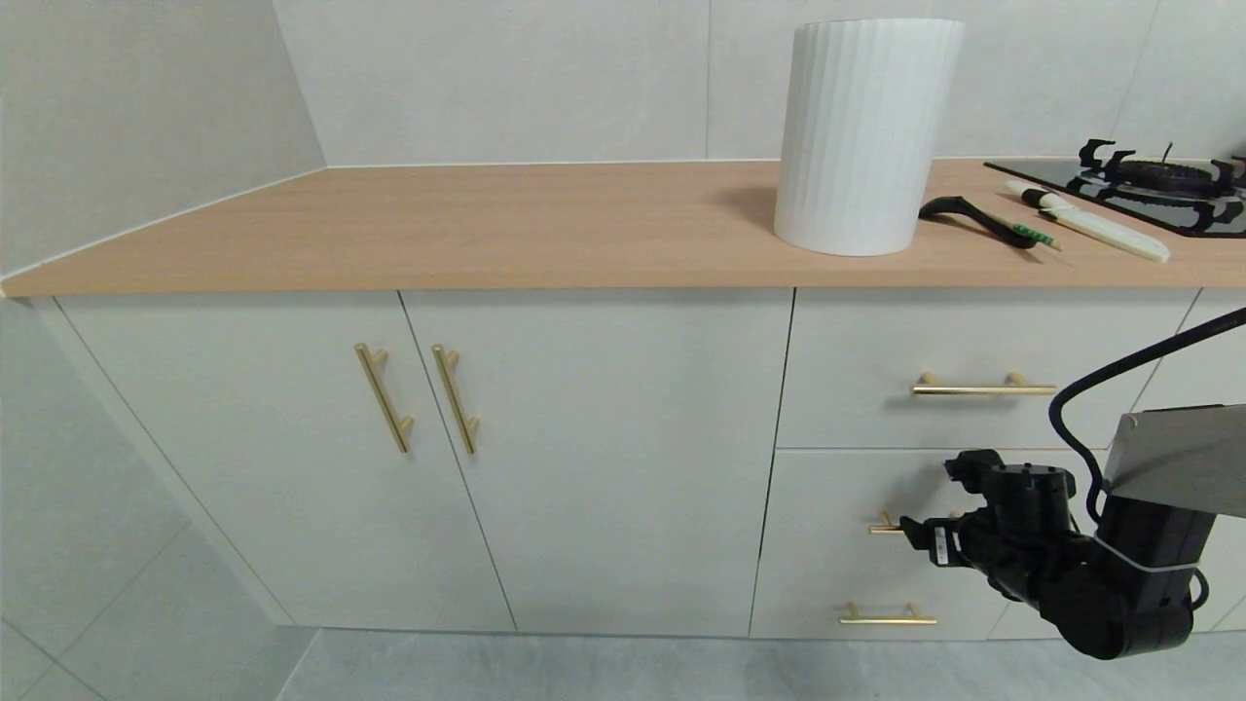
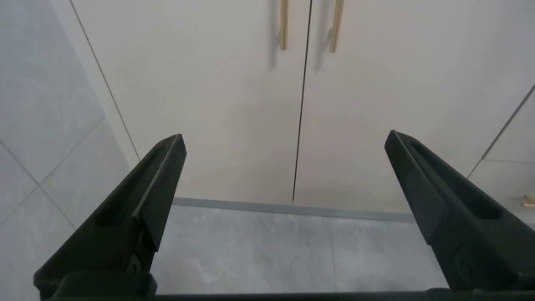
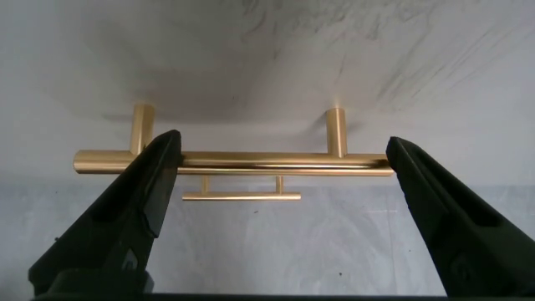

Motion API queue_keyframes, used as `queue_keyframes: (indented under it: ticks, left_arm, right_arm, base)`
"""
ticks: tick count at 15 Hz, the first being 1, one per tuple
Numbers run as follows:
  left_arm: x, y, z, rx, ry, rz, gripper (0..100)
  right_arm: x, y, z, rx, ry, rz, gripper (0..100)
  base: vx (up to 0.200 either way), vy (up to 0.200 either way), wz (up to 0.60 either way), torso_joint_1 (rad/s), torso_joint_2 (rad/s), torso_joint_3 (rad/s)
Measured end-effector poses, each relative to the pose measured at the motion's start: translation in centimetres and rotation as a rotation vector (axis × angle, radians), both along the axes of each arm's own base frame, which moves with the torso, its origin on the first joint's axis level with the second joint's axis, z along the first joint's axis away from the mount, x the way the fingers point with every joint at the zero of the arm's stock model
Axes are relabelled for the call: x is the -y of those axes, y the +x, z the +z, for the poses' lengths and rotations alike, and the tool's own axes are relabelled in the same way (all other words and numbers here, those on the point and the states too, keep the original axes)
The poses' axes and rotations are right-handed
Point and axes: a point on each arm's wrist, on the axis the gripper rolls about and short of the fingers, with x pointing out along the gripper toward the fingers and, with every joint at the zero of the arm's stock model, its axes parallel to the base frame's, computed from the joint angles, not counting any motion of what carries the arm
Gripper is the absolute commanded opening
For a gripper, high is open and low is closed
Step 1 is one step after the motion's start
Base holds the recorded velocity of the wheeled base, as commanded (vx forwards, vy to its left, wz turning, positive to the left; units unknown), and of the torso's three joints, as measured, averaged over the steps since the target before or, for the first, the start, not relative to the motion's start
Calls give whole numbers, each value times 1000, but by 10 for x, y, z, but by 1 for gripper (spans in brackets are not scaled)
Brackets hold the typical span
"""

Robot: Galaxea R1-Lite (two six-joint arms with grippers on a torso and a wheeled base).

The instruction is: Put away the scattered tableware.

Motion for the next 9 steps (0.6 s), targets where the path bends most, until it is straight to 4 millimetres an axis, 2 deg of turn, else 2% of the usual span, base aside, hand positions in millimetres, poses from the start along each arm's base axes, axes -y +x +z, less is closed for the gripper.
queue_keyframes:
  ticks: [6,9]
  left_arm:
    - [0,0,0,0,0,0,100]
    - [0,0,0,0,0,0,100]
  right_arm:
    - [1,-4,-1,-30,-12,6,100]
    - [2,-12,1,-48,-14,8,100]
  base:
    - [0,0,0,0,0,0]
    - [0,0,0,0,0,0]
